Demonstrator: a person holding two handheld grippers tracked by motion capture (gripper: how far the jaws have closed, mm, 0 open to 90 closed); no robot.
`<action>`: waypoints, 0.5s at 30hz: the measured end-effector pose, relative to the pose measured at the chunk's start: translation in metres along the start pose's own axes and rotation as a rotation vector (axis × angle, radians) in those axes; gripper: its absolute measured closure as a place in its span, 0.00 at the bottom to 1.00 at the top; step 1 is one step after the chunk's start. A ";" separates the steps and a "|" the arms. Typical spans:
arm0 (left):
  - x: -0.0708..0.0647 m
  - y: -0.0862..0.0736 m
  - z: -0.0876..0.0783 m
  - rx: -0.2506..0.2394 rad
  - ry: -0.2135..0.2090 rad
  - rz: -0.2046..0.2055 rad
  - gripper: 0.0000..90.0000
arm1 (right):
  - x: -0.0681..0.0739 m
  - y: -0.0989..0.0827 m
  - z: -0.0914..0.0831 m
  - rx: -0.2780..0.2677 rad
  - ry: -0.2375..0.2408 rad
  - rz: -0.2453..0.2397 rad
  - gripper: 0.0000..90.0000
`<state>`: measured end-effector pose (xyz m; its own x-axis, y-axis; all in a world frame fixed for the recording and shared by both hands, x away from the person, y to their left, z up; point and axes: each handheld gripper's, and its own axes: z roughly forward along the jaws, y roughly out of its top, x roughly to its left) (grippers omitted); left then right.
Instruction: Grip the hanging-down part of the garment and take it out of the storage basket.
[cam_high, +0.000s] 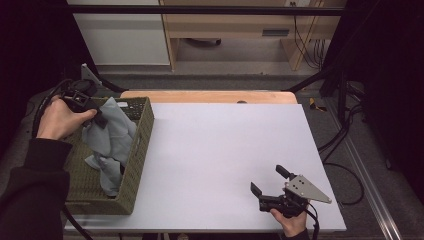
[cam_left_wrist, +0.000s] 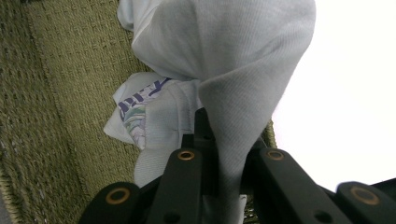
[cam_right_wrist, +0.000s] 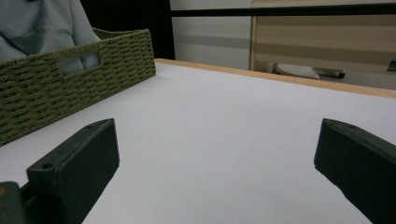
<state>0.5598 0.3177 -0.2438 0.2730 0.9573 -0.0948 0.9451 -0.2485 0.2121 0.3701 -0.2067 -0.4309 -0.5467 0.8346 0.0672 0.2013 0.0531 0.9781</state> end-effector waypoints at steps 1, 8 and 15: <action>0.000 0.000 0.000 0.001 0.001 0.004 0.92 | 0.000 0.000 0.000 0.000 0.000 0.000 0.00; -0.002 0.000 -0.002 0.000 0.004 0.007 0.92 | 0.000 0.000 0.000 -0.002 0.000 0.007 0.00; -0.002 -0.002 -0.008 -0.010 0.004 0.025 0.92 | 0.002 0.003 0.000 -0.005 0.002 0.007 0.00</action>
<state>0.5564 0.3178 -0.2363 0.2959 0.9514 -0.0854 0.9361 -0.2710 0.2241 0.3697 -0.2054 -0.4282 -0.5467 0.8340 0.0740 0.2010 0.0449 0.9786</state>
